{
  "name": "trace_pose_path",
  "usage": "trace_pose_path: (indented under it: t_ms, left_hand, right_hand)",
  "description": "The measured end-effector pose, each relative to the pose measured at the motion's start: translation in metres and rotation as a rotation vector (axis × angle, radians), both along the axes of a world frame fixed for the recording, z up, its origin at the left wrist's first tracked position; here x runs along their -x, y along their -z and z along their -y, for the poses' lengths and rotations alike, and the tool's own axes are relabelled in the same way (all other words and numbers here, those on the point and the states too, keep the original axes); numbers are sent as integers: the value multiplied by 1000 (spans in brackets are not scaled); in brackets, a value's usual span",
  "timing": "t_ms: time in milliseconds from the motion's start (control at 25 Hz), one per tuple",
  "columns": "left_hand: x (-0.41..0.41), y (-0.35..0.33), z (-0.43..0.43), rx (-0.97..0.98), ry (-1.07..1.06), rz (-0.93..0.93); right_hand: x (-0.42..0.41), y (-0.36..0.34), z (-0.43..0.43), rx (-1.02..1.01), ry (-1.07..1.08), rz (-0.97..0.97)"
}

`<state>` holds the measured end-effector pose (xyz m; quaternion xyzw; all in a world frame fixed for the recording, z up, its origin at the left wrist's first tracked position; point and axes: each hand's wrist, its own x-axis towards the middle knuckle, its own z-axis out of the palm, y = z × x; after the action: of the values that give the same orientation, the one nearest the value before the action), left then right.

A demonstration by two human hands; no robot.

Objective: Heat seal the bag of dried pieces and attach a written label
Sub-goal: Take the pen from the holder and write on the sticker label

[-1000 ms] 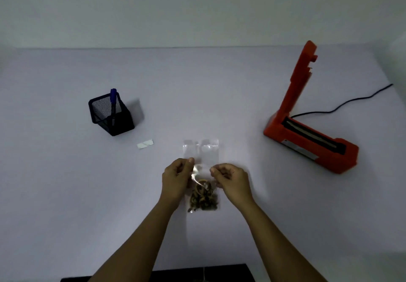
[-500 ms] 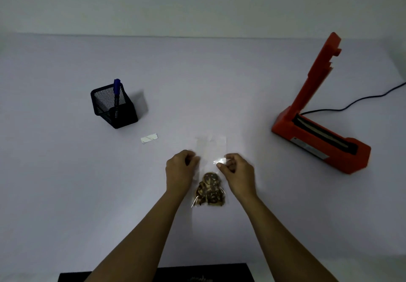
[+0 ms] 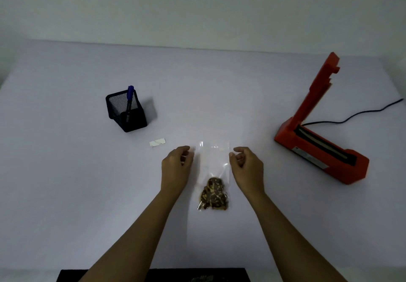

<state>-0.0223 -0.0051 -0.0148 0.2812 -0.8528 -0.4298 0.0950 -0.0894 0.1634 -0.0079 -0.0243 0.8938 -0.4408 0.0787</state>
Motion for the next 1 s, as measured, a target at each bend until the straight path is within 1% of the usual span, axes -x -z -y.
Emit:
trace_pose_path:
  t_ms: [80, 240, 360, 520, 640, 720, 920, 1000]
  left_hand:
    - [-8, -16, 22, 57, -66, -53]
    - [-25, -36, 92, 143, -322, -112]
    - [-25, -49, 140, 133, -422, -99]
    - [4, -46, 185, 1, -344, 14]
    - [23, -34, 198, -80, -277, 49]
    - [29, -29, 197, -146, -275, 71]
    - [35, -25, 194, -123, -324, 105]
    - [35, -25, 194, -119, -312, 108]
  right_hand:
    - [9, -12, 18, 17, -48, -87]
    - [26, -29, 95, 77, -253, -171]
    - [42, -37, 161, 108, -387, -212]
    - [71, -46, 241, 115, -500, -161]
    - [87, -41, 282, 31, -561, -127]
    - [92, -32, 295, -14, -596, -82]
    - [88, -20, 302, 94, -566, -63]
    - [84, -26, 299, 140, -543, -100]
